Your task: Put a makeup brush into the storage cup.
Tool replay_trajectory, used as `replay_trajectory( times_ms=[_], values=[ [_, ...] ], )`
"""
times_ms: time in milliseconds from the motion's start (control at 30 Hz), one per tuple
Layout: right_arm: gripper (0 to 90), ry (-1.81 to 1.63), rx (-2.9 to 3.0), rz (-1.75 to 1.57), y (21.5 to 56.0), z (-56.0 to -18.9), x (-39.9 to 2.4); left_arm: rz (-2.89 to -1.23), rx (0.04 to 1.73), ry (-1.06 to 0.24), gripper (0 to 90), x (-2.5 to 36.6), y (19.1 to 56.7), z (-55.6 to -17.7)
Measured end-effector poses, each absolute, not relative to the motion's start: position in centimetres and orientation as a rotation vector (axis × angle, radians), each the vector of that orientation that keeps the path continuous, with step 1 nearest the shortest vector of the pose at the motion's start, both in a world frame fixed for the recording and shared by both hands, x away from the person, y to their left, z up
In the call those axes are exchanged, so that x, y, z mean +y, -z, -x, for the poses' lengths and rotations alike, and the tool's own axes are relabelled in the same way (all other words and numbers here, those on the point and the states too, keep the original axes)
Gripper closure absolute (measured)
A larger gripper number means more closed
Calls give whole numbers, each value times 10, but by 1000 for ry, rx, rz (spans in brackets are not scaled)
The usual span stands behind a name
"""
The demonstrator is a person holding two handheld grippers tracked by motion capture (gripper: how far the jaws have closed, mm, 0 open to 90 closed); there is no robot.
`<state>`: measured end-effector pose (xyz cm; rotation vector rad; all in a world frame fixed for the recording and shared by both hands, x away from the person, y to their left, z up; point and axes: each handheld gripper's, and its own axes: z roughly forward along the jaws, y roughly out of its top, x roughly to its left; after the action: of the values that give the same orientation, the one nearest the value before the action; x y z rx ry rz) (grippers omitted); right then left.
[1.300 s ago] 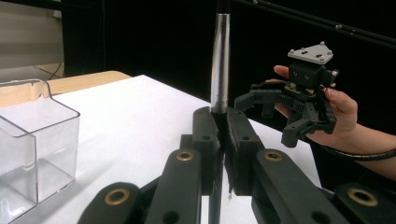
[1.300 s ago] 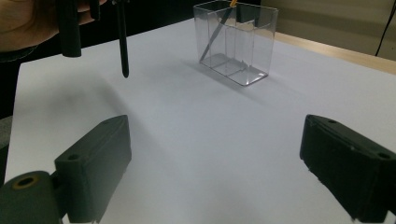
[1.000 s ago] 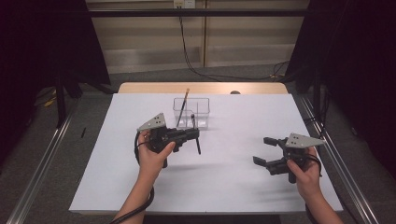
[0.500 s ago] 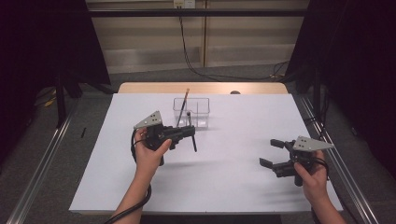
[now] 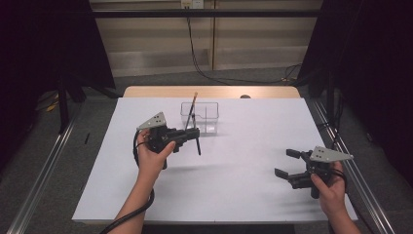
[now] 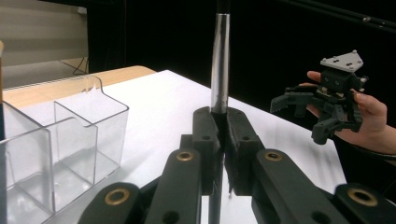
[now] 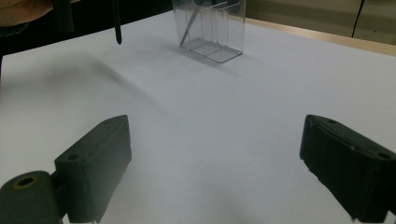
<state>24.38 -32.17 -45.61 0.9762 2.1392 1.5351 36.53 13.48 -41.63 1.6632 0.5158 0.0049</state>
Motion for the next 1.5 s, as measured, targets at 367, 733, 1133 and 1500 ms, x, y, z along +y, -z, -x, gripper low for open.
replay_trajectory(
  times_ms=[367, 733, 1133, 1500],
  values=[
    [90, -1535, 2134, -976, 457, -239, -323, -1664, 539, -37, 838, 140, 409, -380],
    [90, -1528, 2128, -975, 456, -236, -328, -1678, 556, -66, 838, 143, 404, -391],
    [89, -1509, 2144, -966, 458, -236, -328, -1669, 572, -96, 839, 149, 394, -401],
    [90, -1510, 2131, -974, 458, -236, -330, -1681, 577, -114, 839, 145, 384, -409]
  ],
)
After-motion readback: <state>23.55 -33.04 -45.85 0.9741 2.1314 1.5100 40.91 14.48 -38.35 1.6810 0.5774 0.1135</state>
